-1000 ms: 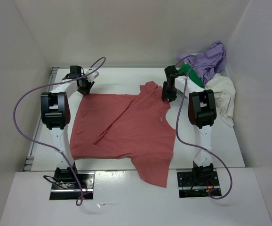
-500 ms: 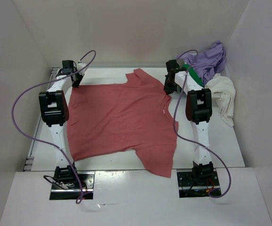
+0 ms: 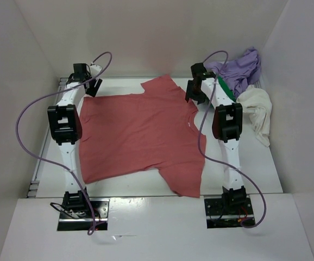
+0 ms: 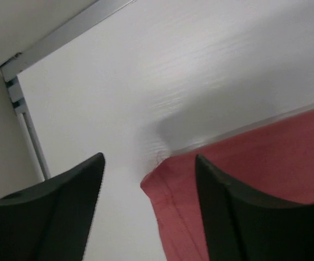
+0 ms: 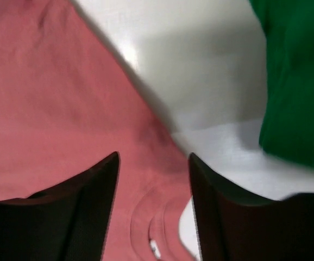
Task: Fold and stack the t-shirts
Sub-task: Flatten out the tshirt, then grap the side of the flattened tshirt closest away from the robot with both arms
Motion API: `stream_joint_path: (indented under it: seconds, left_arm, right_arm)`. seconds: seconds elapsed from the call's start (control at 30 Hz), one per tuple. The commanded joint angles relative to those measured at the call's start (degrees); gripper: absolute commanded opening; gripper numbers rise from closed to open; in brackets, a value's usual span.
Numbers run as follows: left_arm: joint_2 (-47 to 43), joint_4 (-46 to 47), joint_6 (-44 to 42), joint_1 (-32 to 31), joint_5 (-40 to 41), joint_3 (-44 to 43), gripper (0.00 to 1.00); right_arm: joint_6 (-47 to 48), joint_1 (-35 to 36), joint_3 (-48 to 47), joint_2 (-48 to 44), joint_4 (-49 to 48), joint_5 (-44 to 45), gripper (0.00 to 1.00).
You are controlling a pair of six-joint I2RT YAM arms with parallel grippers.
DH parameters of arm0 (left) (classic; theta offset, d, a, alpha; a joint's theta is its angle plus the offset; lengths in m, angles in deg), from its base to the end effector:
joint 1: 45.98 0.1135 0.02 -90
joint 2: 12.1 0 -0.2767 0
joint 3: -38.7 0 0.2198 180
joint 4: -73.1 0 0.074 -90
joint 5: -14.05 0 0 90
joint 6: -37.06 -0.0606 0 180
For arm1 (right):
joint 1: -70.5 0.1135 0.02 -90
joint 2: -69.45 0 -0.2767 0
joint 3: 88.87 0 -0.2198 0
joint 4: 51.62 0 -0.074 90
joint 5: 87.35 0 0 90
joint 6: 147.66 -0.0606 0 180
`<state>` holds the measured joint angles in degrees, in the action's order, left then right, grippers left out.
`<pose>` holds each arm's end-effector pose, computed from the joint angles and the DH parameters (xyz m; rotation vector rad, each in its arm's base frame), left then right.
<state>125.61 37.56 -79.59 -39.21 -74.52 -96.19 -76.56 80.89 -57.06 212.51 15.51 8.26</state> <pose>0.5457 0.0663 0.2054 0.3771 2.2308 0.3418 0.5156 0.0885 0.1809 0.2284 2.6347 0.0413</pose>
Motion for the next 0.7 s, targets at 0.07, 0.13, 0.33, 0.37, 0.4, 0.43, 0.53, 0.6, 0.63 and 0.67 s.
stream_joint_path:
  seconds: [0.07,0.13,0.33,0.37,0.4,0.43,0.53,0.6,0.63,0.67]
  left_arm:
    - [-12.17,-1.74,0.47,0.97,0.51,4.93,0.80]
    - [-22.89,0.01,-2.94,0.97,-1.51,12.83,0.80]
    - [-52.51,-12.49,-23.77,-5.00,-4.85,48.43,0.80]
    - [-59.33,-15.60,-26.23,-5.79,-5.47,52.03,0.80]
    - [-62.79,-21.54,-30.95,-7.97,-4.95,58.68,0.80]
    - [-66.05,-24.39,-32.92,-8.78,-4.43,61.62,0.80]
    - [-76.61,-34.86,-40.74,-10.80,-2.15,68.57,0.80]
    - [-84.07,-36.54,-46.25,-11.60,-1.35,75.25,0.80]
    - [-86.97,-36.55,-48.64,-13.34,-0.21,77.62,0.80]
    - [-92.91,-36.55,-50.76,-14.05,0.58,79.91,0.80]
  right_arm:
    - [0.61,2.97,13.32,-18.84,1.45,3.53,0.67]
    - [-0.08,3.58,24.56,-29.70,0.05,4.85,0.70]
    - [-10.96,8.66,53.84,-55.99,0.04,3.54,0.75]
    - [-13.34,10.16,60.39,-58.58,-0.92,2.75,0.75]
    - [-18.67,14.00,63.50,-62.95,-1.45,2.13,0.75]
    - [-21.68,15.95,66.32,-65.00,-1.45,2.13,0.75]
    - [-33.69,21.67,76.87,-70.36,-4.87,-0.32,0.74]
    - [-39.61,26.68,83.12,-75.55,-6.63,-0.33,0.72]
    - [-42.16,27.83,84.88,-77.22,-7.33,-0.33,0.72]
    - [-46.54,29.23,88.03,-80.54,-7.34,-0.33,0.72]
